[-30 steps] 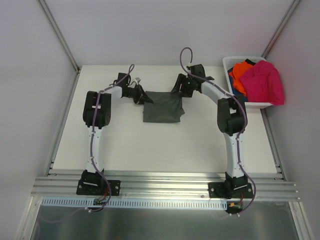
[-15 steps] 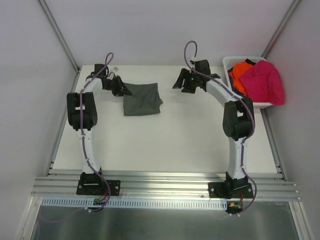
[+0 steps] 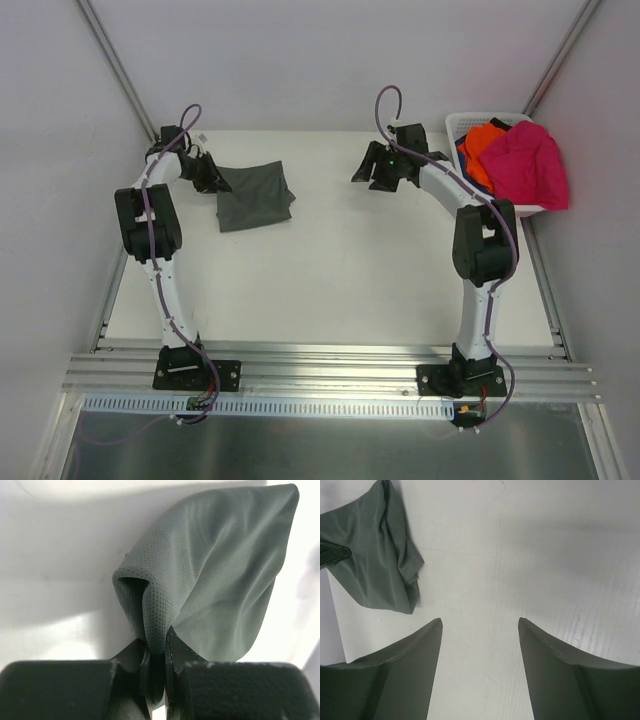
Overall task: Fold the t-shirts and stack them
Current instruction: Neatly place the folded tshirt to the corner
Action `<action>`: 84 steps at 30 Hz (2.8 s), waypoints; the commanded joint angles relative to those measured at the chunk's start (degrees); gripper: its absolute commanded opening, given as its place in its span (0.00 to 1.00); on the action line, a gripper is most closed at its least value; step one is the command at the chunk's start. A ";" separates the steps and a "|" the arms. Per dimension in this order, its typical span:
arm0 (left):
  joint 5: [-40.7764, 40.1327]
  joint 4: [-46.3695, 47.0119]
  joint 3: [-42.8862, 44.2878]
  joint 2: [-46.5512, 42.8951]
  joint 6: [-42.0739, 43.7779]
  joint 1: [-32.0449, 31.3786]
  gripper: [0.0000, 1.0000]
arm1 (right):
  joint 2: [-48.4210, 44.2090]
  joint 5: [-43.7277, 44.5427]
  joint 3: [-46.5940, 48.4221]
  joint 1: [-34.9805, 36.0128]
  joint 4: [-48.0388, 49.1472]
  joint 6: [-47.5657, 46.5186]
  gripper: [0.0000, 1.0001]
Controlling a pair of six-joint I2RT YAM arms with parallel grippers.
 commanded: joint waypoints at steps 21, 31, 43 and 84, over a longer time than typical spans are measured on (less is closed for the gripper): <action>-25.42 -2.87 13.33 -0.77 12.28 4.10 0.00 | -10.45 2.34 -4.11 -0.17 0.28 -2.44 0.66; -32.89 -1.12 20.80 1.78 16.06 6.04 0.00 | -12.03 3.48 -4.99 0.98 0.01 -3.67 0.66; -38.25 1.17 28.18 8.90 20.98 5.77 0.00 | -14.14 4.18 -7.54 2.12 0.63 -4.29 0.66; -49.33 11.28 36.63 18.74 26.78 4.37 0.00 | -15.29 6.03 -8.68 4.58 1.16 -5.78 0.66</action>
